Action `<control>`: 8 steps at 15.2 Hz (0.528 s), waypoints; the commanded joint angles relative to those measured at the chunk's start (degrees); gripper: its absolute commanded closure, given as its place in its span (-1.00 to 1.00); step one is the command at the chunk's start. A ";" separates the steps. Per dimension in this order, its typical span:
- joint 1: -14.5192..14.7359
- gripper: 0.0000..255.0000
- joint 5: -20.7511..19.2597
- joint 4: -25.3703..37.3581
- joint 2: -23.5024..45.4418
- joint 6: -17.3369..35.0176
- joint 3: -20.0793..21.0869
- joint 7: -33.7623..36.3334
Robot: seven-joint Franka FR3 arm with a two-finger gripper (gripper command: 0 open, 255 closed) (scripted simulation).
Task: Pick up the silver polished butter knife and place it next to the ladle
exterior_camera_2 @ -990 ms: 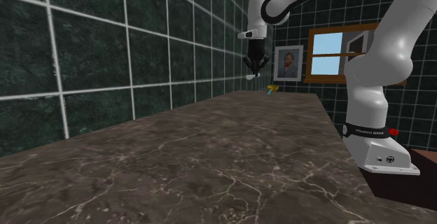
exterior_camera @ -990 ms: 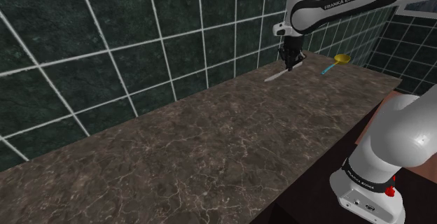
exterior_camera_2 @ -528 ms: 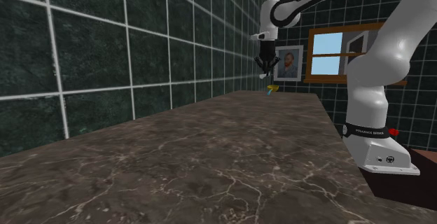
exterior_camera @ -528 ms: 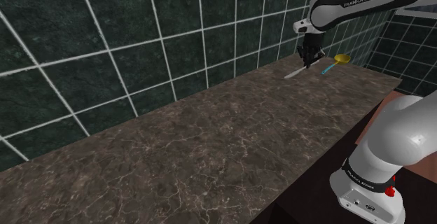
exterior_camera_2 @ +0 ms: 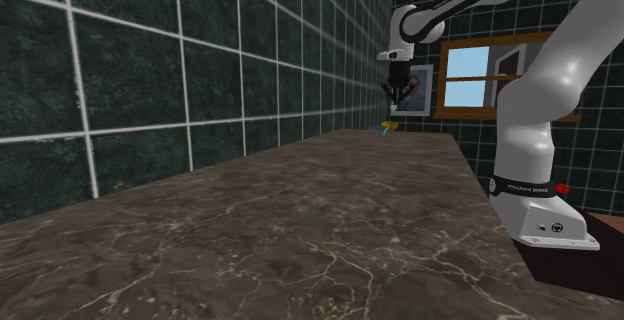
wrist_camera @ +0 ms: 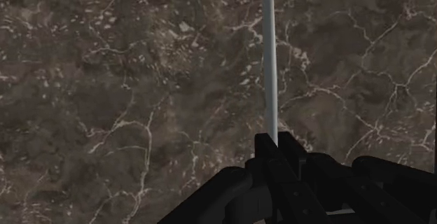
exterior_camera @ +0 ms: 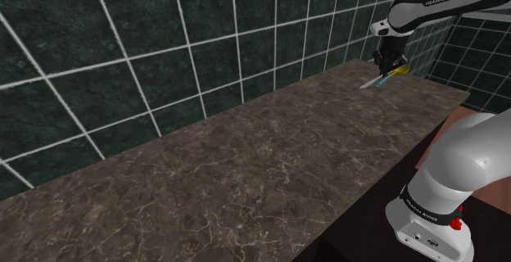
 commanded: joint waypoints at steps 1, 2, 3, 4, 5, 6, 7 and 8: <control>-0.83 1.00 -0.70 0.82 0.68 0.68 -2.58 -3.05; -1.22 1.00 -0.98 1.32 0.92 0.84 -3.80 -4.54; -1.56 1.00 -1.23 1.88 1.23 1.01 -5.06 -6.04; -1.84 1.00 -1.42 2.50 1.60 1.20 -6.35 -7.55; -2.07 1.00 -1.56 3.18 2.05 1.40 -7.66 -9.09; -2.26 1.00 -1.62 3.93 2.56 1.62 -9.01 -10.66; -2.38 1.00 -1.62 4.73 3.15 1.85 -10.39 -12.24; -2.43 1.00 -1.55 5.59 3.80 2.09 -11.82 -13.85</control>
